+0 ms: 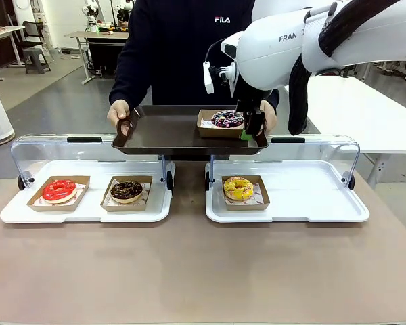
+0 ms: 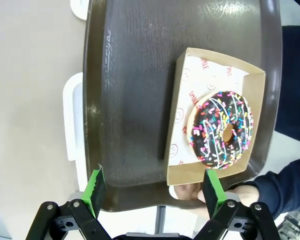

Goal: Provide the desired donut to the person.
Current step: Pick up and lift the Paper togo box containing the Donut pointed at by the person.

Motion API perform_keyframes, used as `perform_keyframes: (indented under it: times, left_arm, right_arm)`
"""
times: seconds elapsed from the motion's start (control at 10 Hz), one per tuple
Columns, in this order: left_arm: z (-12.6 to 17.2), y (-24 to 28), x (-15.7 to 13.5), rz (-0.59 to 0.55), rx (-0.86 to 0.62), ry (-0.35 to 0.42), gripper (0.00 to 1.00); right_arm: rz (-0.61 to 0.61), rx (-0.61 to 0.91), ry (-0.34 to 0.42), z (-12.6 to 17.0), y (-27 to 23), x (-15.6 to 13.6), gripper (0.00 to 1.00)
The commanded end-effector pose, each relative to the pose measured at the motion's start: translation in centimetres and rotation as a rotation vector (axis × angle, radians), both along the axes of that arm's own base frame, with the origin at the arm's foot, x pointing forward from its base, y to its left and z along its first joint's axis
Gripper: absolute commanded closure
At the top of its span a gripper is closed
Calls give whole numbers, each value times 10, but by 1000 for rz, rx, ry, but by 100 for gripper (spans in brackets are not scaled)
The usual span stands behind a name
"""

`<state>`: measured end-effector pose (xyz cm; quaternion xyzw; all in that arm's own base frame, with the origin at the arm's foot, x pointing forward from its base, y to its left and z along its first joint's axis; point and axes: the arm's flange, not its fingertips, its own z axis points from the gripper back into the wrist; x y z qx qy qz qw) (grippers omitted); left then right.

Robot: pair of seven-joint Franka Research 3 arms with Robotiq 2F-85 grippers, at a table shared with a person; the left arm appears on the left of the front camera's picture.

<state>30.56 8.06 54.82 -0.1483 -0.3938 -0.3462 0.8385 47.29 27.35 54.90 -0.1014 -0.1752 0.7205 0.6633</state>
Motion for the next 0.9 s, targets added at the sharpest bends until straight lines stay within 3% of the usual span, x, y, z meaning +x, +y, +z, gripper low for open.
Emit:
perform_keyframes:
  times: [0.0,0.5,0.7,0.8]
  left_arm:
    - [0,1,0,-5,-7,-3,0]
    - [0,1,0,-5,-7,-3,0]
    - [0,1,0,-5,-7,-3,0]
    - [0,1,0,-5,-7,-3,0]
  right_arm:
    - [4,6,-13,-3,0,0,0]
    - [0,0,0,0,0,0,0]
    - [34,144,69,33,-71,-29,0]
    - [0,201,87,33,-116,-47,0]
